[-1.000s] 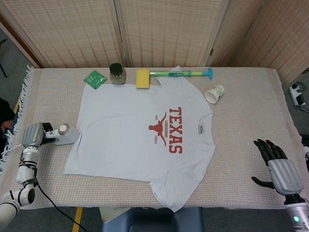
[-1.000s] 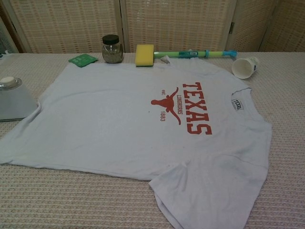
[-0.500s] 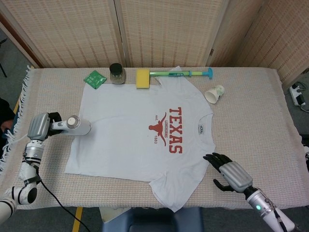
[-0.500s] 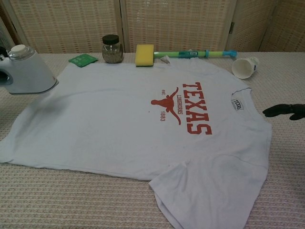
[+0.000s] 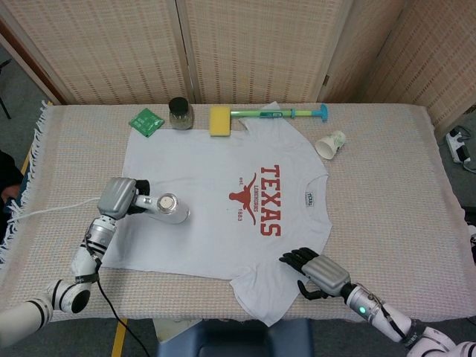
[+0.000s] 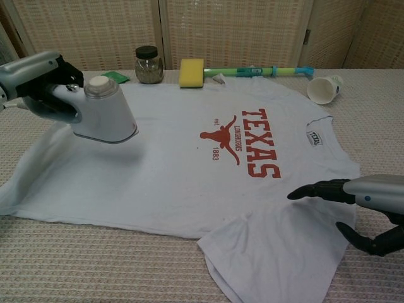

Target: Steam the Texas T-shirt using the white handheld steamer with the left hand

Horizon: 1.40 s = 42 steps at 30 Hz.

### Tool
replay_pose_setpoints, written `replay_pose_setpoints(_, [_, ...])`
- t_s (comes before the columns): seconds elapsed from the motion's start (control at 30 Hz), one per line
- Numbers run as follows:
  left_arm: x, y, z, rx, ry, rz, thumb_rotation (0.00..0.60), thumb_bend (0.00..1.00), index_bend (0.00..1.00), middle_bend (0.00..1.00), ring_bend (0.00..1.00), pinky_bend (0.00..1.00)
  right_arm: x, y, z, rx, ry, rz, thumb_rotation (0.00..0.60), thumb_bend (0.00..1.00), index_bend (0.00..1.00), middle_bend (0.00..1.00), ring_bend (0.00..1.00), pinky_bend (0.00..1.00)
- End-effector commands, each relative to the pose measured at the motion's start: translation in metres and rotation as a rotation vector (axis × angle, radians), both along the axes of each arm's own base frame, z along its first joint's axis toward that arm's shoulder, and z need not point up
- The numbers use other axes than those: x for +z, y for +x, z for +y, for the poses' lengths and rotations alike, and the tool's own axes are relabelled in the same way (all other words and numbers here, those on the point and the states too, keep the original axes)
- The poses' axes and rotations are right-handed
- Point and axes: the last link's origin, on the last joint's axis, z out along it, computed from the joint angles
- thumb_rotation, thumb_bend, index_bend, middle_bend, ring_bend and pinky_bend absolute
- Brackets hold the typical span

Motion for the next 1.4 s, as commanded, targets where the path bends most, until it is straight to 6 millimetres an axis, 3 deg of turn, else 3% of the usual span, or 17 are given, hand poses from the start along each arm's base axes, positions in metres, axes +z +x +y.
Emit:
replay_pose_setpoints(0.03, [-0.021, 0.009, 0.004, -0.013, -0.029, 0.044, 0.6, 0.37, 0.99, 1.0, 0.86, 0.79, -0.005, -0.003, 0.0, -0.001, 0.002, 0.009, 0.327, 0.74, 0.0, 0.04, 0.0, 0.0])
replay_pose_setpoints(0.3, [-0.048, 0.009, 0.009, -0.022, -0.026, 0.128, 0.6, 0.37, 0.99, 1.0, 0.86, 0.79, -0.006, -0.009, 0.0, -0.02, -0.008, 0.009, 0.328, 0.74, 0.0, 0.04, 0.0, 0.0])
replay_pose_setpoints(0.5, [-0.048, -0.019, 0.012, 0.041, -0.01, 0.189, 0.6, 0.37, 0.98, 1.0, 0.86, 0.79, -0.006, -0.01, -0.001, -0.022, -0.009, 0.008, 0.323, 0.75, 0.0, 0.04, 0.0, 0.0])
replay_pose_setpoints(0.67, [-0.033, -0.051, 0.017, 0.123, 0.022, 0.216, 0.6, 0.37, 0.98, 1.0, 0.86, 0.79, -0.008, -0.01, 0.0, -0.017, -0.005, 0.01, 0.326, 0.78, 0.0, 0.04, 0.0, 0.0])
replay_pose_setpoints(1.1, [0.031, -0.136, 0.019, 0.381, 0.143, 0.217, 0.6, 0.37, 0.98, 1.0, 0.86, 0.79, -0.007, -0.009, -0.002, -0.014, -0.013, 0.017, 0.325, 0.79, 0.0, 0.04, 0.0, 0.0])
replay_pose_setpoints(1.27, [0.05, -0.133, 0.02, 0.389, 0.195, 0.079, 0.6, 0.37, 0.98, 1.0, 0.86, 0.79, -0.004, -0.009, -0.001, -0.014, -0.021, 0.014, 0.325, 0.79, 0.0, 0.04, 0.0, 0.0])
replay_pose_setpoints(1.4, [0.051, -0.107, 0.016, 0.28, 0.18, 0.026, 0.6, 0.37, 0.98, 1.0, 0.86, 0.79, -0.002, -0.01, 0.0, -0.015, -0.024, 0.012, 0.323, 0.79, 0.0, 0.04, 0.0, 0.0])
